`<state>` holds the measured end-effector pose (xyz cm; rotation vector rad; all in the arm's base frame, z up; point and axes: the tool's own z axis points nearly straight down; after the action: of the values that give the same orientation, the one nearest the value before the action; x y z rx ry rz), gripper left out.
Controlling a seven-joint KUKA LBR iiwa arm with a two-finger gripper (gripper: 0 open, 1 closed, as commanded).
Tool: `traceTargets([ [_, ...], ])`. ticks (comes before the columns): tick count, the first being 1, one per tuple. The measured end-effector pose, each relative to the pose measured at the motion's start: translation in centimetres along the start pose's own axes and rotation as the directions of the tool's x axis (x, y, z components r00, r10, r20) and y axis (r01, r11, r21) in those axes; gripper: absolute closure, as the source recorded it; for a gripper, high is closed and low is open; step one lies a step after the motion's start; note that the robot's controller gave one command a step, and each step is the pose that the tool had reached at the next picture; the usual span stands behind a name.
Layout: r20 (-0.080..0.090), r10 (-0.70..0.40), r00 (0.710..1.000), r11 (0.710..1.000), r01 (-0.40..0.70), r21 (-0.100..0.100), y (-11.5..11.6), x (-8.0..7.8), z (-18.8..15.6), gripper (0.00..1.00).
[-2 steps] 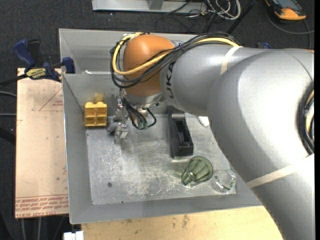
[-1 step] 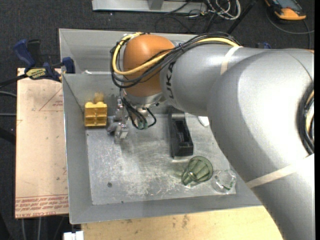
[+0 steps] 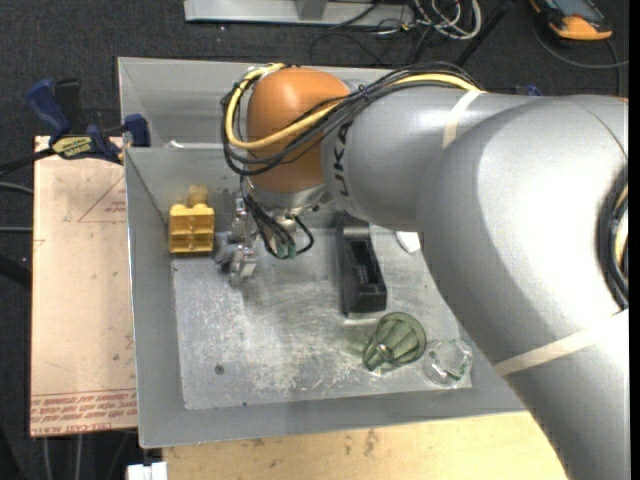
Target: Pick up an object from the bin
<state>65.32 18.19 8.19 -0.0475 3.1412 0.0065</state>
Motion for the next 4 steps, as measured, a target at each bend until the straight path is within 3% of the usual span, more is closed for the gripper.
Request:
traceTargets([
  [4, 0.002, 0.0, 1.0, 1.0, 0.0, 0.002, 0.0, 0.0, -3.5, 1.0],
])
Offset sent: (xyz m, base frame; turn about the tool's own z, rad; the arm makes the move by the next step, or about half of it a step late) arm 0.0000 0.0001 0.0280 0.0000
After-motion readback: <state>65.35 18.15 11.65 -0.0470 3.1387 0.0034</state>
